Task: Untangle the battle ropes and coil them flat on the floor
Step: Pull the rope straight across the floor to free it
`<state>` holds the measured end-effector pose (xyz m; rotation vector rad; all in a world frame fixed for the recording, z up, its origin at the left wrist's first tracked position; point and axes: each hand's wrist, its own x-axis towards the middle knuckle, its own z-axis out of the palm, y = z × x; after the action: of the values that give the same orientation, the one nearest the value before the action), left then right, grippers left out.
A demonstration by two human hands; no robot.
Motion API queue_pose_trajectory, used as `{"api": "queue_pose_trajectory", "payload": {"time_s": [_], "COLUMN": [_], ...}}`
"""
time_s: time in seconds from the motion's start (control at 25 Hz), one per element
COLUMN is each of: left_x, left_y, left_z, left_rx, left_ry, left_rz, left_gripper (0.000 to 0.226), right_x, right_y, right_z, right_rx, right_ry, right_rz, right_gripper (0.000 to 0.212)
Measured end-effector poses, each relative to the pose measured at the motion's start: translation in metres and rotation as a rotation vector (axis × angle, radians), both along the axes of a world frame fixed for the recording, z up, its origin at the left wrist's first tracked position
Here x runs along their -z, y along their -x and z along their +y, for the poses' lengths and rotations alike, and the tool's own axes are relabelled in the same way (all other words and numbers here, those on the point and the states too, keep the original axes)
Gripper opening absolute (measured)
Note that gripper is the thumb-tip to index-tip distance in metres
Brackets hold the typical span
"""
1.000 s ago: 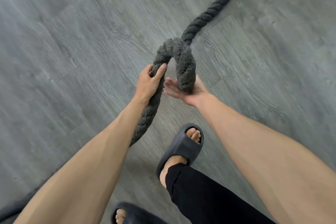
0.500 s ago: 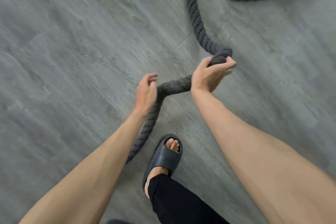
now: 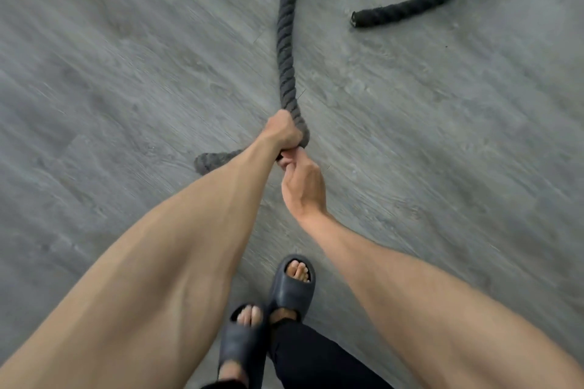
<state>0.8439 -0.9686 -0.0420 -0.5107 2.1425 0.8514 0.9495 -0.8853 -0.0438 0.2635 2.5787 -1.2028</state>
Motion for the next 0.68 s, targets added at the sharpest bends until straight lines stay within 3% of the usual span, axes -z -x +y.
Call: {"api": "queue_pose_trajectory", "payload": {"time_s": [0.2,0.44,0.6,0.68], "left_x": [-0.016,0.002,0.032,0.042], "left_y": [0.005,0.026,0.042,0.050], "left_z": [-0.029,-0.042,-0.038,-0.030], "left_rx": [0.101,-0.036,-0.060,-0.051], "left_ry": [-0.103,-0.427,-0.587,-0.636], "left_rz": [-0.019,-0.088,-0.039,-0.001], "left_gripper": [0.062,0.062,0.054,0.048], "right_x": [0.030,0.063,0.086,0.088], "right_y": [0.056,0.140,0.177,0.193], "right_z": [0.027,0.040,0.060,0.073], "right_rx": [0.415,0.817,0.787,0.832], "right_ry": [0.117,0.590,0.712,0.713], "right_rz": [-0.481,-0.783,-1.032,-1.003], "right_gripper": [0.022,0.045,0.045,0.034]}}
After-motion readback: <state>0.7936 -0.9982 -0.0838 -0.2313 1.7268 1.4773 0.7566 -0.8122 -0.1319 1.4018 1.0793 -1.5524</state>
